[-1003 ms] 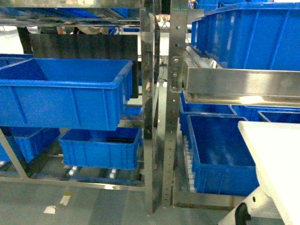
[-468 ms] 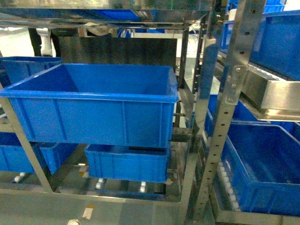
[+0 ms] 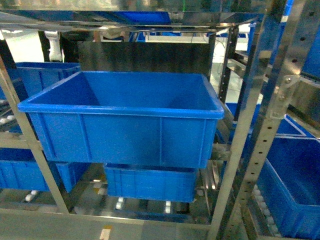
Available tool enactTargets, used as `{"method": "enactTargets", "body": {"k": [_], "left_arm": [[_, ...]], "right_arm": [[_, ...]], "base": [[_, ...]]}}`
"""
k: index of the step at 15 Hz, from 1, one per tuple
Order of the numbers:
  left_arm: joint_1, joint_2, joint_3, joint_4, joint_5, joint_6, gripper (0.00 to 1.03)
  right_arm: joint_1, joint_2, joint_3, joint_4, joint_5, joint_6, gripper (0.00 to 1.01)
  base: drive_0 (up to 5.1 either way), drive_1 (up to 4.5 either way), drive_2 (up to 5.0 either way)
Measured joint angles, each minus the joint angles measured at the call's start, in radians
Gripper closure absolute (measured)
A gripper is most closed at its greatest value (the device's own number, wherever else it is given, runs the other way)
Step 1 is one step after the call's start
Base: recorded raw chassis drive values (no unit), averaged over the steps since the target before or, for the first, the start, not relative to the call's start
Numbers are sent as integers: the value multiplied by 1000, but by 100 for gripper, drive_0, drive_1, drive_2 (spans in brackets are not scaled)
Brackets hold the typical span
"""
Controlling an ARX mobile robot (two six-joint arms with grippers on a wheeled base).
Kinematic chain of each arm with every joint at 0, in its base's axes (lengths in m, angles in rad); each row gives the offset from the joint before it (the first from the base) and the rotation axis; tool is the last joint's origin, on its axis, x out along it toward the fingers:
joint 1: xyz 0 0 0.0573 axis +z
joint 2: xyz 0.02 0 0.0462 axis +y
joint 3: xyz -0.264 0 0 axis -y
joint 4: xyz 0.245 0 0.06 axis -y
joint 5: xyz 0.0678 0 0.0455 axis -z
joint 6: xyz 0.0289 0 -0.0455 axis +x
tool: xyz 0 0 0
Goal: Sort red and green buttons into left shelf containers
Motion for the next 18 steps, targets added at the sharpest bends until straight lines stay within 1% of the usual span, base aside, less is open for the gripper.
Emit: {"method": "enactTargets", "body": {"k": [16, 18], "left_arm": [[-1, -4, -1, 0, 0, 0, 77], [-1, 2, -1, 1, 1, 0, 77]], "right_arm": [[0, -2, 0, 0, -3, 0, 72], [0, 2, 0, 2, -2, 0, 72]], "base": [[-456, 400, 61], [0, 0, 0]]}}
